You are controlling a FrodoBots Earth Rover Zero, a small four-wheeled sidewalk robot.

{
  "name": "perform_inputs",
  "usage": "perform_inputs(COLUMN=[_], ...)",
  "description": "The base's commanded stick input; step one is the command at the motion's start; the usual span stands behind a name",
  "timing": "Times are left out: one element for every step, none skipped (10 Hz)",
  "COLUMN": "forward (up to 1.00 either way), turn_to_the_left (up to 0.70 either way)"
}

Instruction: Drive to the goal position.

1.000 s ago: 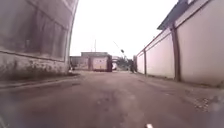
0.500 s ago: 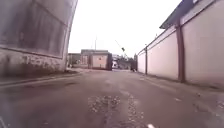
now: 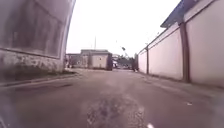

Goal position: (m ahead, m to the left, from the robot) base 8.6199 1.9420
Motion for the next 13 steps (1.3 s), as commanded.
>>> perform_inputs(forward=[0.70,0.70,0.70,0.70,0.70,0.70,0.70,0.70,0.70,0.70,0.70,0.70,0.70], turn_to_the_left=[0.00,0.00,0.00,0.00,0.00,0.00,0.00,0.00,0.00,0.00,0.00,0.00,0.00])
